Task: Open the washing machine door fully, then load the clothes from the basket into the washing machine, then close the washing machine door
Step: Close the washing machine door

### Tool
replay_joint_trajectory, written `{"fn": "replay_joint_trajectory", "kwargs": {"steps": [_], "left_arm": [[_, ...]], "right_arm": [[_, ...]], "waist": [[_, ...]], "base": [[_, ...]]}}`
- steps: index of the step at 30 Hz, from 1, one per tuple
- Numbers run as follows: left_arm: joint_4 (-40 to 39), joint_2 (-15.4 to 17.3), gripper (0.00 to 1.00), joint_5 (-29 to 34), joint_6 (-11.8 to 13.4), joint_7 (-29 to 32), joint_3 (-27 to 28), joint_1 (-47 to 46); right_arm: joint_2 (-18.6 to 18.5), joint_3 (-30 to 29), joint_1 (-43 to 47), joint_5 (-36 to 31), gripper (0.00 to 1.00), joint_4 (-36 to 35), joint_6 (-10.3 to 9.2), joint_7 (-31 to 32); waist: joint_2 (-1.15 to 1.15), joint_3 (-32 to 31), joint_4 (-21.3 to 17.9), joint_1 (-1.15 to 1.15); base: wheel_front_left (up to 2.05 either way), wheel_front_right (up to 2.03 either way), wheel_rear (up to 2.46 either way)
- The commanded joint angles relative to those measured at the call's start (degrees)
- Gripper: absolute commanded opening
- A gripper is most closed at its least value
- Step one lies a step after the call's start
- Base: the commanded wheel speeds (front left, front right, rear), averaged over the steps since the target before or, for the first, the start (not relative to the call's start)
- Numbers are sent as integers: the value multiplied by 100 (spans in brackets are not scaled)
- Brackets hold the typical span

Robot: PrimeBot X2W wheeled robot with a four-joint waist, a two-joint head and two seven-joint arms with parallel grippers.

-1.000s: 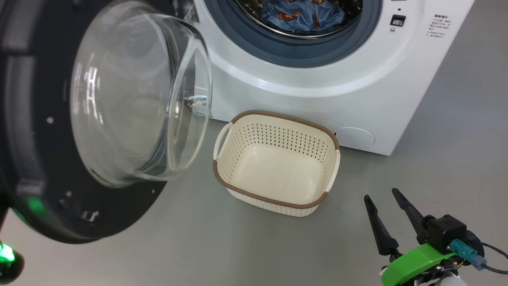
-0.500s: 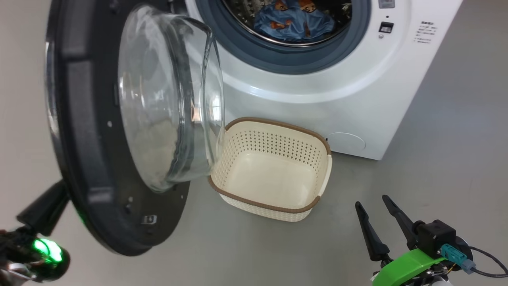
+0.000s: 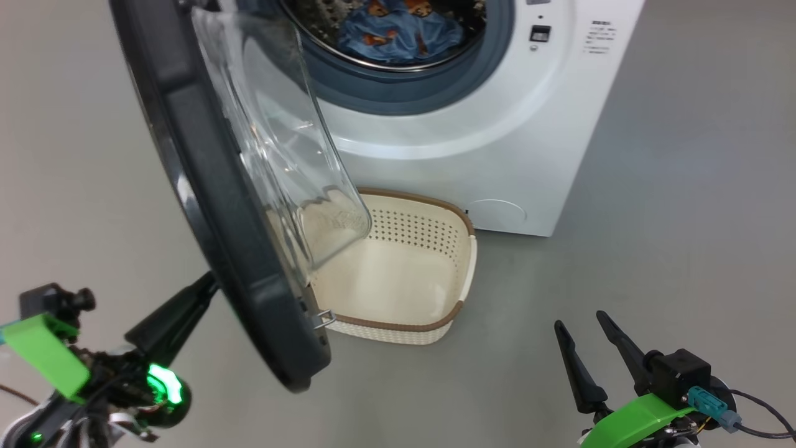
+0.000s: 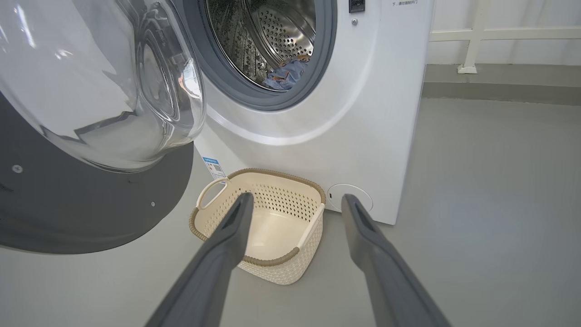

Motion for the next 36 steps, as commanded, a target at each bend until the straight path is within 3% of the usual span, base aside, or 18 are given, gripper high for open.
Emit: {"fn": "replay_joint_trajectory", "kwargs": {"steps": [1,7,13,25,36], "left_arm": [[-124,78,0,-138,-104,-114,-34,-29],[118,76,0,-320,-386,-768,-639,-186],[330,75,0,-428,-529,-1349,-900,-552],[531,75,0,-289,-559,-2253,-1196,-1456],[834,74,0,-17,-560,-2762,-1185,-2171]], "right_arm": [[27,156,-194,102,100,-108,9,-73],[39,131,-255,103,100,-94,9,-92],[44,89,-298,112,100,-86,9,-107],[98,115,-520,156,100,-82,9,-125],[161,100,-691,186,100,-177,9,-126]], "waist": [[0,46,-204,0],[0,153,-630,0],[0,326,-1072,0],[0,765,-1822,0],[0,1167,-2264,0]], "base": [[0,0,0],[0,0,0],[0,0,0],[0,0,0],[0,0,0]]}}
